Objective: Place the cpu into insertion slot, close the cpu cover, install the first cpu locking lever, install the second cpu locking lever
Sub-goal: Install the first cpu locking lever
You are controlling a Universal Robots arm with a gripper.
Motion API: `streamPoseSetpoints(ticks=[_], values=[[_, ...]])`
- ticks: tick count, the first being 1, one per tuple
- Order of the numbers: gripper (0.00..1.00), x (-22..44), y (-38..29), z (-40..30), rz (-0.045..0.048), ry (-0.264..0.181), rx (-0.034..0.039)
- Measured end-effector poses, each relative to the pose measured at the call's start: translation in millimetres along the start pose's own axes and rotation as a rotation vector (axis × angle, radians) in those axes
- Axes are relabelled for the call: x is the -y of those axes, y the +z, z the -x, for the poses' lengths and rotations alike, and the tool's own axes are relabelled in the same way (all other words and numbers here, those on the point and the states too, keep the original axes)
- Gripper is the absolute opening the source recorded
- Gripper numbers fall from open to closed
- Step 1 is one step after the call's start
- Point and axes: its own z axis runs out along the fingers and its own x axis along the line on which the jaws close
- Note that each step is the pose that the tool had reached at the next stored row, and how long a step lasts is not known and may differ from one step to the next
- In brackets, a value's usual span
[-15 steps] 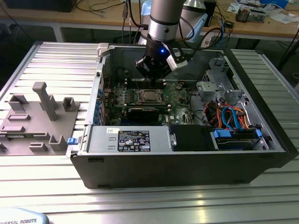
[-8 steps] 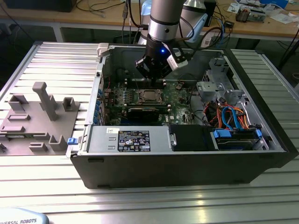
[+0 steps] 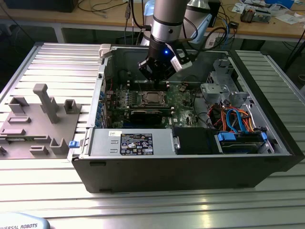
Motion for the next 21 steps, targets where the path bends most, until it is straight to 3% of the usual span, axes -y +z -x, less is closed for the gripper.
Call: streamPoseSetpoints(ticks=[21], values=[[0.11,0.0,0.0,0.0,-0.0019,-0.033,-0.0004]])
